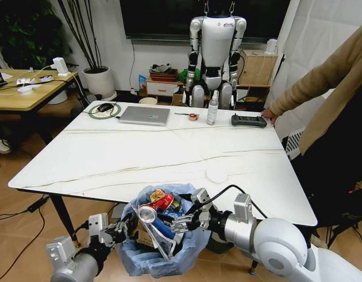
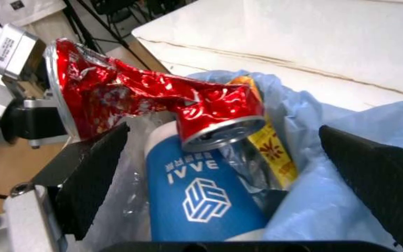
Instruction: Pick up the trash bin and place the trash from the table into it.
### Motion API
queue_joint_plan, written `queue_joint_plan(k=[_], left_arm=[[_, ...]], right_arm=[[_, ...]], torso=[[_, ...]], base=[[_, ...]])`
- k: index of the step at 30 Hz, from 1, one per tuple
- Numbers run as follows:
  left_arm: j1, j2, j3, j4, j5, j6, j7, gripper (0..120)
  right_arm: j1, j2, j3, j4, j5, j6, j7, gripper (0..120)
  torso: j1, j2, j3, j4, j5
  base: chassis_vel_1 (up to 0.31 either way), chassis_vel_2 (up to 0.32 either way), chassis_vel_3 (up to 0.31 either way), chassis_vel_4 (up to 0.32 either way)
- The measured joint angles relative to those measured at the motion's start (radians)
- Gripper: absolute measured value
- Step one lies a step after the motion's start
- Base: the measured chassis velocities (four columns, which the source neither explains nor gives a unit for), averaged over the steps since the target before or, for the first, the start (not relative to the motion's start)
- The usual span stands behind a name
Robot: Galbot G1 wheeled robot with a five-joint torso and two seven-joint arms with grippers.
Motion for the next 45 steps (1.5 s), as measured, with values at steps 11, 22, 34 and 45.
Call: queue_joint_plan(k=[11,22,34,45], left_arm=[[-0.006,0.007,-0.002,0.012,-0.015,0.0,-0.001,0],[-0.006,0.007,0.004,0.016,-0.019,0.001,-0.003,0],[0.011,-0.004,0.009,0.013,-0.005,0.0,-0.002,0],[0.02,-0.01,0.004,-0.002,0.0,-0.001,-0.001,0]], right_arm=[[-0.01,-0.059,0.044,0.007,-0.041,-0.013,0.003,100],[0.009,-0.108,0.085,0.046,0.009,-0.022,0.027,100],[0.063,-0.066,0.139,0.03,0.041,-0.021,0.063,100],[0.152,0.116,0.195,-0.218,-0.008,-0.057,0.127,100]], torso=[[0.0,0.0,0.0,0.0,0.0],[0.0,0.0,0.0,0.0,-0.0001],[0.0,0.0,0.0,0.0,-0.0001],[0.0,0.0,0.0,0.0,0.0]], base=[[0.0,0.0,0.0,0.0],[0.0,0.0,0.0,0.0],[0.0,0.0,0.0,0.0],[0.0,0.0,0.0,0.0]])
